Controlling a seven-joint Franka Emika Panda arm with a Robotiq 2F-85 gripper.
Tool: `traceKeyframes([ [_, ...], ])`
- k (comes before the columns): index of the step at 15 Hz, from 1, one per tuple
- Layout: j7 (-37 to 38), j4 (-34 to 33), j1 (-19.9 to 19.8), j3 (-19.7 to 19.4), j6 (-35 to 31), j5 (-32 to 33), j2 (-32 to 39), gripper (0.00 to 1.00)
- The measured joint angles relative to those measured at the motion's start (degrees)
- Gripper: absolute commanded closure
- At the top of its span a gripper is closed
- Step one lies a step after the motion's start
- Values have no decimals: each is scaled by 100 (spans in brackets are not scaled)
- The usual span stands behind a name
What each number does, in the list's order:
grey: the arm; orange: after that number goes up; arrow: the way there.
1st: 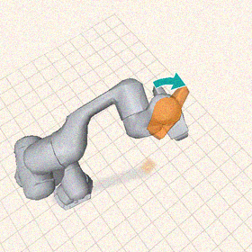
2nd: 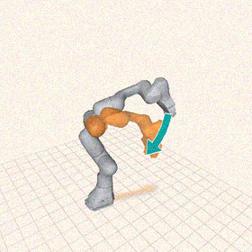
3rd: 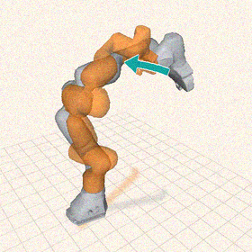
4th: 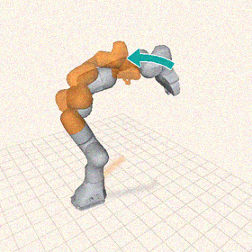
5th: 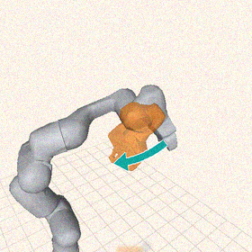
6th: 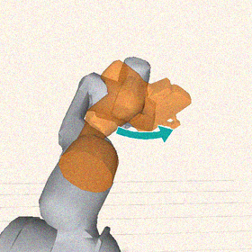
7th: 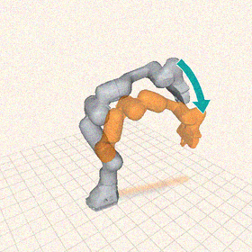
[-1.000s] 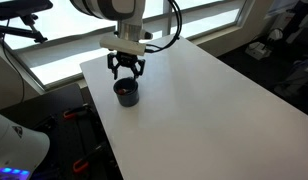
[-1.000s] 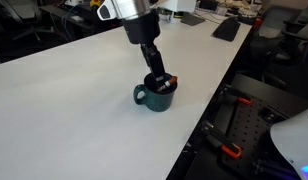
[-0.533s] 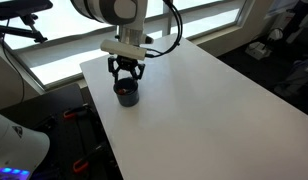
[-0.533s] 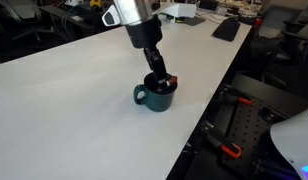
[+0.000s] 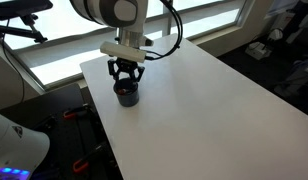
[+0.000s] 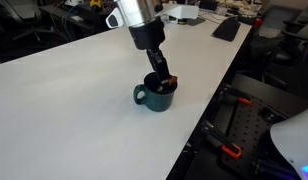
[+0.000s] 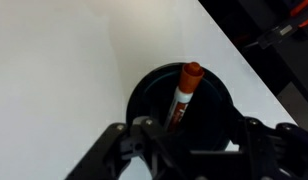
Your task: Remove the marker from the cup
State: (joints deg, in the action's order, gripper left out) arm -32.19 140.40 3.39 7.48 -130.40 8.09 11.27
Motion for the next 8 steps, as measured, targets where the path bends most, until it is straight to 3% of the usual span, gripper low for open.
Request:
traceKeyframes([
  [2,5,72,-13,-23,0,66,23,30],
  [3,6,111,-15,-47,0,90,44,38],
  [4,6,146,-17,-70,1,107,58,56],
  [8,27,283,-39,-160,0,260,151,88],
])
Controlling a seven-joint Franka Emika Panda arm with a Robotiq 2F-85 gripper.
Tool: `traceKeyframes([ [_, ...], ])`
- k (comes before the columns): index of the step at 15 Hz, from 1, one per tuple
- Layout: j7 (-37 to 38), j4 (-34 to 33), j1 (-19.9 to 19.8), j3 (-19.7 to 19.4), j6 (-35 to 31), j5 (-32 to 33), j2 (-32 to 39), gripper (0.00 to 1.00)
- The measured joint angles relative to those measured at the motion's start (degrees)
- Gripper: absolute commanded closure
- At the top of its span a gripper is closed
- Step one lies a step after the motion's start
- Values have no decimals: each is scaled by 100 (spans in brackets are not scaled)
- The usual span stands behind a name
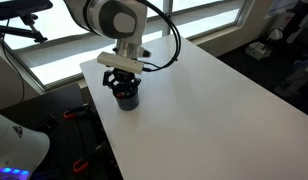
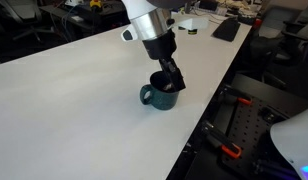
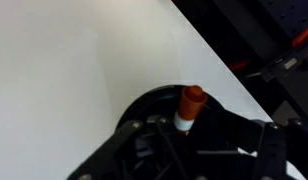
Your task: Remove the marker from the cup
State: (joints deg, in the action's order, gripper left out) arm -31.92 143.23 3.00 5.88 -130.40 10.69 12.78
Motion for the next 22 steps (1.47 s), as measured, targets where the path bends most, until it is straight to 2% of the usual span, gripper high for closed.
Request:
traceKeyframes([
  [2,5,23,-27,-23,0,52,51,98],
  [3,32,24,-30,-44,0,88,55,95],
  [13,73,33,-31,-40,5,172,33,94],
  [22,73,-160,78,141,162,141,-508,94],
])
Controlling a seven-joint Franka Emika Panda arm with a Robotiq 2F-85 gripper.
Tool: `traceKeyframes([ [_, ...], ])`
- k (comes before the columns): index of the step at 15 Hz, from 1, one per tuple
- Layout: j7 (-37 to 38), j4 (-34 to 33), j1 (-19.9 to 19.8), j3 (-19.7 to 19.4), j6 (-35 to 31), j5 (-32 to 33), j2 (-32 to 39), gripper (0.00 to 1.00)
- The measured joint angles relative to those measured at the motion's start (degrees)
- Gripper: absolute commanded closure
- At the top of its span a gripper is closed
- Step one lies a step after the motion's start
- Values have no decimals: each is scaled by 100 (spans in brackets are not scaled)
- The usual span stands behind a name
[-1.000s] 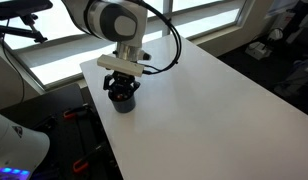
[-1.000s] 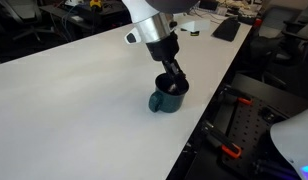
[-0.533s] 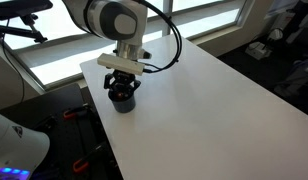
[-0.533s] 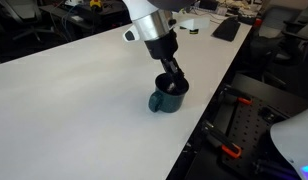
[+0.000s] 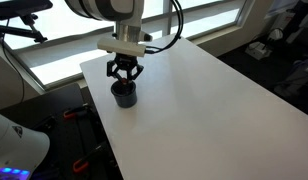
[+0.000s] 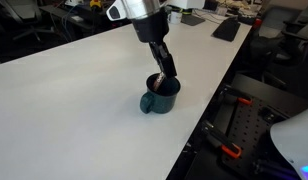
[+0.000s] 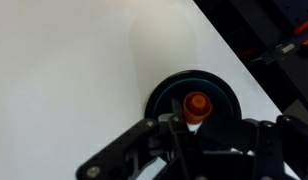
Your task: Remove the marker from the cup
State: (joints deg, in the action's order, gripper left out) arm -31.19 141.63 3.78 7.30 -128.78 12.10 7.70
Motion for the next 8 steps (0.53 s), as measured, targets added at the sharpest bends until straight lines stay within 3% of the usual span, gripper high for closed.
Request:
traceKeyframes([
  [8,-4,-233,127,68,198,-98,-260,94],
])
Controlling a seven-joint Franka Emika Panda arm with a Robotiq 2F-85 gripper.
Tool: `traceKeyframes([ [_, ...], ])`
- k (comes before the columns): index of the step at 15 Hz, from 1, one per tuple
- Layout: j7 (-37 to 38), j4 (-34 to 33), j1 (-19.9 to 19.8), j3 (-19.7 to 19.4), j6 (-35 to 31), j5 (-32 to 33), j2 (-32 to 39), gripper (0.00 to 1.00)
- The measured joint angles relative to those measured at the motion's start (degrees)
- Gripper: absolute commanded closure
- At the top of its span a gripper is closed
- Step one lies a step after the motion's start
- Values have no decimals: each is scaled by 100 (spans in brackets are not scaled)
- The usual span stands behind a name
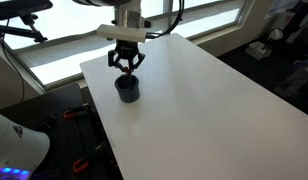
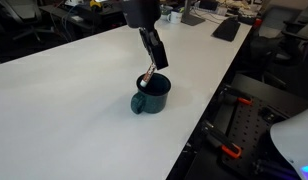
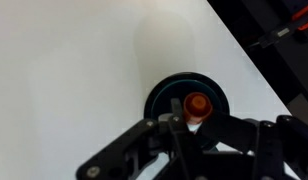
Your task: Remove the marker from the cup
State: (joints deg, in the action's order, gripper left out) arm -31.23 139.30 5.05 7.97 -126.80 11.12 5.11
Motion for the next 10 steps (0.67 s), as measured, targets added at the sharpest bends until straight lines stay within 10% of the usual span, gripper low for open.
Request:
traceKeyframes([
  [10,41,-735,24,-24,622,-237,-421,94],
])
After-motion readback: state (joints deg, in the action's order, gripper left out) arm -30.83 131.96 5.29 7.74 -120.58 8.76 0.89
